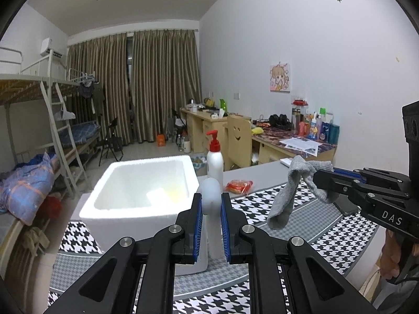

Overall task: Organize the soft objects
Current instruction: 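Lift the white roll and grey sock up over the white foam box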

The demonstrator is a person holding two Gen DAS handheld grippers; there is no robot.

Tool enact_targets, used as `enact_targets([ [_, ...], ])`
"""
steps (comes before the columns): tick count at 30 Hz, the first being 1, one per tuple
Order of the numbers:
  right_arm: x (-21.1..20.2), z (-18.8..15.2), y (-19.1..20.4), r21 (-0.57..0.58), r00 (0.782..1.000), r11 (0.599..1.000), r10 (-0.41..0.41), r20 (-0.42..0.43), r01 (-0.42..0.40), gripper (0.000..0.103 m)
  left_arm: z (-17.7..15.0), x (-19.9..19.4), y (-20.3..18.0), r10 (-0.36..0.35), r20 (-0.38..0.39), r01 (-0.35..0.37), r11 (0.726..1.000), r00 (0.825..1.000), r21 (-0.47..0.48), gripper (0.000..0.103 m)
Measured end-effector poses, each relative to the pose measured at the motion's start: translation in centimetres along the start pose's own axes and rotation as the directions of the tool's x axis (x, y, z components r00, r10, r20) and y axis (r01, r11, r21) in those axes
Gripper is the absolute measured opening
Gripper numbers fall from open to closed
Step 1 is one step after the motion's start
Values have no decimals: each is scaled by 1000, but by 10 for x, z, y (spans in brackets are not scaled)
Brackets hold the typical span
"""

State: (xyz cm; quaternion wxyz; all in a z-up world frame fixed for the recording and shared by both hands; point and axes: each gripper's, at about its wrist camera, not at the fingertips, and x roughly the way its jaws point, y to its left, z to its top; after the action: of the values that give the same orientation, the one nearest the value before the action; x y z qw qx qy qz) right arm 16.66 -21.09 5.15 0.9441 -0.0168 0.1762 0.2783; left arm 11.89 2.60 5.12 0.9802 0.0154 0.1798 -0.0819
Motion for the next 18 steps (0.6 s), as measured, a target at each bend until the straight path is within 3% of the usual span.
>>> enact_targets([
  [18, 13, 30, 18, -30, 999, 999, 26, 38, -25, 16, 27, -2, 16, 18, 48, -18, 1000, 999, -1, 14],
])
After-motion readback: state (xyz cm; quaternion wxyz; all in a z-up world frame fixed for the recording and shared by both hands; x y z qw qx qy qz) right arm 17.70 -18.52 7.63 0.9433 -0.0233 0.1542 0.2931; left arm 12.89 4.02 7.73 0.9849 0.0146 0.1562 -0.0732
